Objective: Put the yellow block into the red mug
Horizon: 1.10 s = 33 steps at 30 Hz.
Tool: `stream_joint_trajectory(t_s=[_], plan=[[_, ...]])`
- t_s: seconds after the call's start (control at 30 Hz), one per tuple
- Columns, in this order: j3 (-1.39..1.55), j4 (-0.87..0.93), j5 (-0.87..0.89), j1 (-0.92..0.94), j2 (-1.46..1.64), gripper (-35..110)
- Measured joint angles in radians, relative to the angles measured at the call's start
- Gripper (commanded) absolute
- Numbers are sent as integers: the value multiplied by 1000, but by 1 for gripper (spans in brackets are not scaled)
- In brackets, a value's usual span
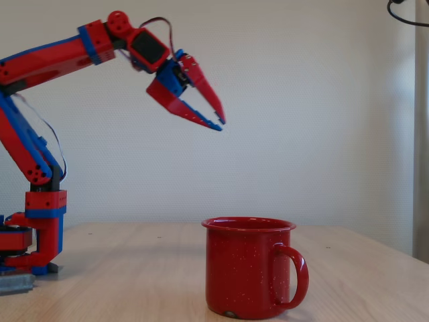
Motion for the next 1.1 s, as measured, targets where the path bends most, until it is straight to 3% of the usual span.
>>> stream_joint_trajectory(t_s=[0.67, 1.1], plan=[[936, -49, -71, 5, 747, 0], [1198, 26, -87, 15, 1025, 0]])
